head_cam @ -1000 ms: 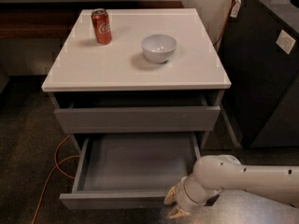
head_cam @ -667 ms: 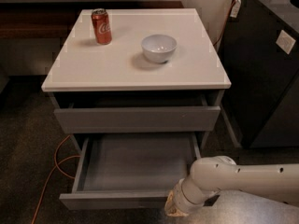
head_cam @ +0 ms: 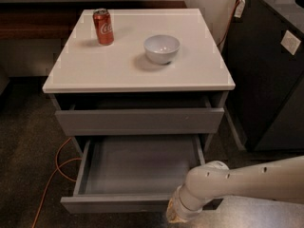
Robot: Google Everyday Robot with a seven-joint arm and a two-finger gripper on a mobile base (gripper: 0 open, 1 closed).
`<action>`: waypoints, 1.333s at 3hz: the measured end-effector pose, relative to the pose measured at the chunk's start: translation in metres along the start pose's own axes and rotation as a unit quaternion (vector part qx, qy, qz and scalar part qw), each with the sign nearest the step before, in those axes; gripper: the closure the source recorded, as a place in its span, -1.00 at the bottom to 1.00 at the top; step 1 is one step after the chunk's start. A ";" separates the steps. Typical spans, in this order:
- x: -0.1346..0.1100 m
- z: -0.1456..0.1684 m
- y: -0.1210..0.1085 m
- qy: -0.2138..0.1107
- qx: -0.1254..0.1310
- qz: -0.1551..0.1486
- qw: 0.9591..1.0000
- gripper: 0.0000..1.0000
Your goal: Close middle drawer
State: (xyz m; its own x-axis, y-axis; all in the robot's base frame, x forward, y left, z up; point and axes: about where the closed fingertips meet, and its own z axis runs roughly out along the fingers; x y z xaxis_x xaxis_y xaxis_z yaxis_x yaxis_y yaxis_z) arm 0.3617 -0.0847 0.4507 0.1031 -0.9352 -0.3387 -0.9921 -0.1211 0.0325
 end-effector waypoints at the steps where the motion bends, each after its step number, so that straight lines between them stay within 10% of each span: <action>1: 0.003 0.009 -0.015 0.023 0.020 0.017 0.999 1.00; 4: 0.011 0.021 -0.024 0.031 0.015 0.030 0.999 1.00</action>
Offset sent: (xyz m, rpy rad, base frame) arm 0.0125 0.0005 -0.0088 -0.0402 -0.0318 -0.0326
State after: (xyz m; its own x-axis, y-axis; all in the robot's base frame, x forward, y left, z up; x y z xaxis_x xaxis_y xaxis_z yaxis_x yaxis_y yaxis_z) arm 0.3854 -0.0852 0.4269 0.0467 -0.9593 -0.2785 -0.9982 -0.0550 0.0219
